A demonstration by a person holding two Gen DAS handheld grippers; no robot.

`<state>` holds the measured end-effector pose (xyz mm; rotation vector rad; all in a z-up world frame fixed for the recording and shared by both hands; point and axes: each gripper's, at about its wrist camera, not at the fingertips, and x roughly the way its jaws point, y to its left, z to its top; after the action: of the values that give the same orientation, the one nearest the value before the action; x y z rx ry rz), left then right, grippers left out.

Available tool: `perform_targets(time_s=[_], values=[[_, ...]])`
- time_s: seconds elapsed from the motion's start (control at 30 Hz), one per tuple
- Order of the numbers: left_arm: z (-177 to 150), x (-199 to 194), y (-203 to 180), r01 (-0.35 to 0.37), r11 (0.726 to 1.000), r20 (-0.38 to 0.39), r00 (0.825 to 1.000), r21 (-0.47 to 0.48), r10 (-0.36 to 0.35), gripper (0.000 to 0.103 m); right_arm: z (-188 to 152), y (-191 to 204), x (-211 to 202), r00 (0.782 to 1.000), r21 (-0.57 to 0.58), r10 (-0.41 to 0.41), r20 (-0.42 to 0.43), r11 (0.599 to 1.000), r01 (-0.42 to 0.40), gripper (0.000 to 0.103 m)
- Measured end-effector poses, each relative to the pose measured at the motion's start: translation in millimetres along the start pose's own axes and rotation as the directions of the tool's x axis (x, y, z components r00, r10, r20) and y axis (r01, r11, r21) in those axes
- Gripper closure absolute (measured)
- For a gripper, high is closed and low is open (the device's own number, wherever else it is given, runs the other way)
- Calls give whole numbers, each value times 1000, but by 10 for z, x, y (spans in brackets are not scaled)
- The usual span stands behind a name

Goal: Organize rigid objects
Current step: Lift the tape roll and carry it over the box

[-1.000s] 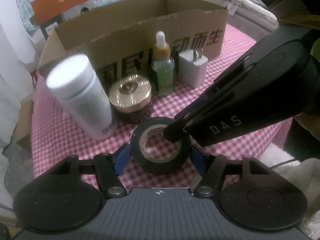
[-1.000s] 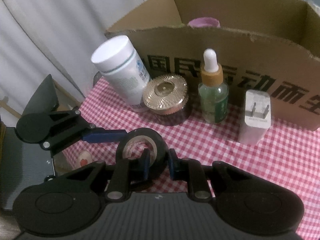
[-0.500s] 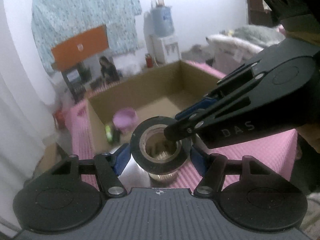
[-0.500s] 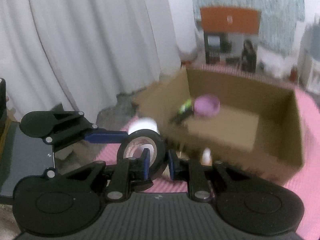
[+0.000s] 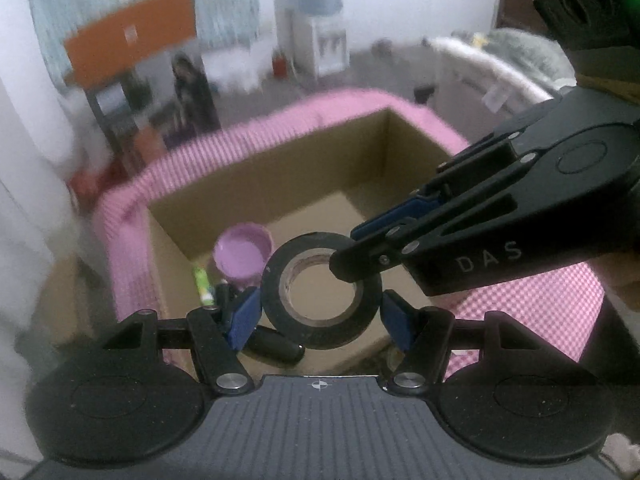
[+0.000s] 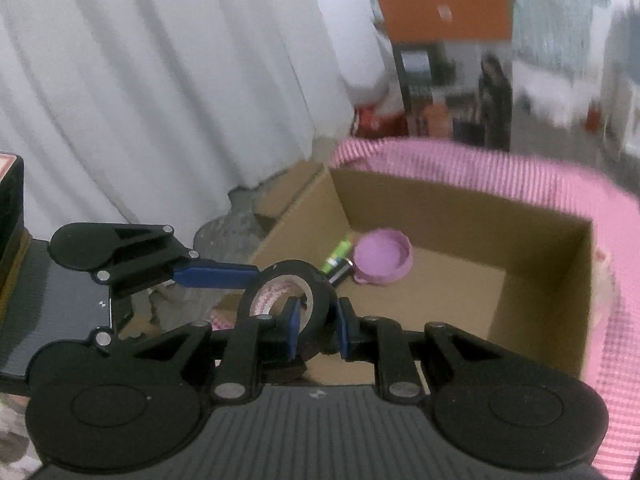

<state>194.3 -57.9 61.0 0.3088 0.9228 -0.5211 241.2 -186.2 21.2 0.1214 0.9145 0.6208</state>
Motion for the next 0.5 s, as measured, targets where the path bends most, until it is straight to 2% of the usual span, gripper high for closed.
perform_targets(time_s=[0.17,0.33,0.5], values=[[179,479,152,39,999,-127,991,-20,-41,37,146,-406,424,992,95,37,-121,995,-26,82],[227,904,243,69,995,-234,969,-73,-84,37,144,-618,777,977,132,29,-213,991,-1,83],[242,1182,268,59,996,-310,948,-68,-78,37,118,-747,1051,960,152,30,-280,988,14,83]])
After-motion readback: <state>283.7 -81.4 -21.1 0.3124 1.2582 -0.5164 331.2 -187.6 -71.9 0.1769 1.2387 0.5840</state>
